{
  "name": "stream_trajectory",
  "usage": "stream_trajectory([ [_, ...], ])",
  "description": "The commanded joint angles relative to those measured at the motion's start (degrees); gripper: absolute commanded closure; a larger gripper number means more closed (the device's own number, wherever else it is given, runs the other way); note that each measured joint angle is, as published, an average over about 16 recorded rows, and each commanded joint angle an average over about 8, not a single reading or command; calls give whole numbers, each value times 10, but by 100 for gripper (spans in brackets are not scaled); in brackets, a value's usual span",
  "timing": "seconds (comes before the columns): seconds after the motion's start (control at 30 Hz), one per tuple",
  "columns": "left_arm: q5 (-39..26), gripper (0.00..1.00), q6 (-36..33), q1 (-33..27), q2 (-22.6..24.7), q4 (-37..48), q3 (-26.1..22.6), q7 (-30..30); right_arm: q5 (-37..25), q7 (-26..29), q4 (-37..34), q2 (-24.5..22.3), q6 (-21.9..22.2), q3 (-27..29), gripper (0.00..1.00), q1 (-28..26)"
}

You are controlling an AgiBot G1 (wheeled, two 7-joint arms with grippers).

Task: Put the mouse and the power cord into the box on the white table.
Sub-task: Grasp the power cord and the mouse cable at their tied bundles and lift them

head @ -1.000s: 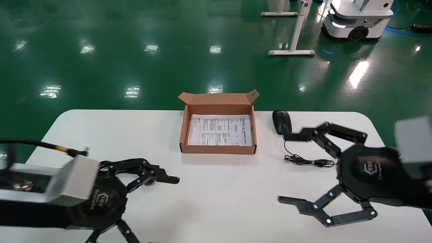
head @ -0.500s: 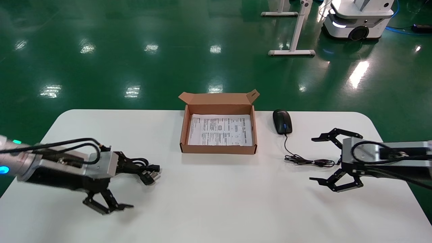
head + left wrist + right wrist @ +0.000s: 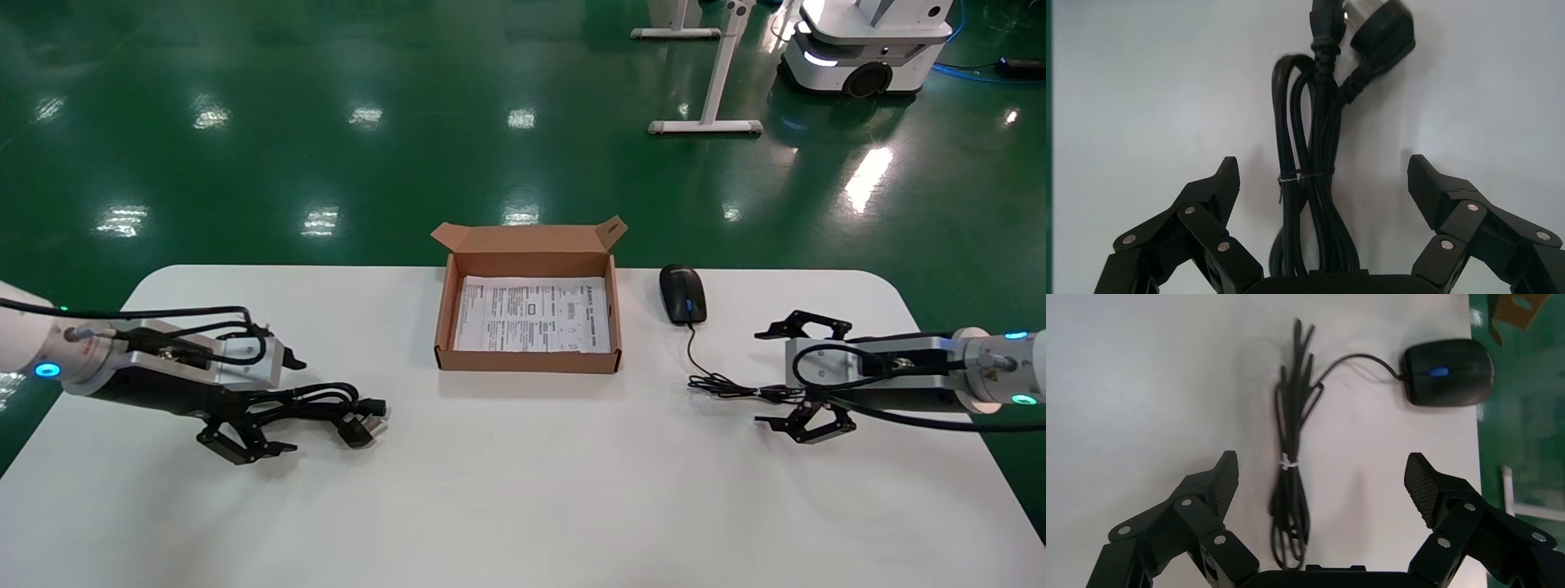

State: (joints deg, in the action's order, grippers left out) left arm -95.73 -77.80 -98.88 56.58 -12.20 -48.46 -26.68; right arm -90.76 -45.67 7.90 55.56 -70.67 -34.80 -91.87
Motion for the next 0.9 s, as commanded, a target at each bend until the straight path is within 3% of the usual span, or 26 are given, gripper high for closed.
stream_trajectory([
  [0.03,-3,0,9,-4,10,27,-1,-17,-2,-12,-22,9,12,-1,0,-6],
  [0.07,-3,0,13,-5,12,36,-1,-21,-2,-15,-28,12,15,-1,8,-6],
  [0.1,-3,7,16,-6,14,43,-1,-26,-2,-19,-33,15,19,-1,20,-7],
  [0.3,-6,82,30,-12,21,76,-2,-45,-3,-31,-57,24,33,0,95,-11],
  [0.33,-7,95,31,-13,21,80,-3,-47,-3,-32,-59,25,35,0,100,-12],
  [0.37,-8,100,31,-14,22,83,-3,-49,-3,-33,-62,26,36,-1,100,-13],
  [0.9,-6,100,30,-13,20,78,-2,-48,-2,-33,-58,25,34,0,100,-12],
])
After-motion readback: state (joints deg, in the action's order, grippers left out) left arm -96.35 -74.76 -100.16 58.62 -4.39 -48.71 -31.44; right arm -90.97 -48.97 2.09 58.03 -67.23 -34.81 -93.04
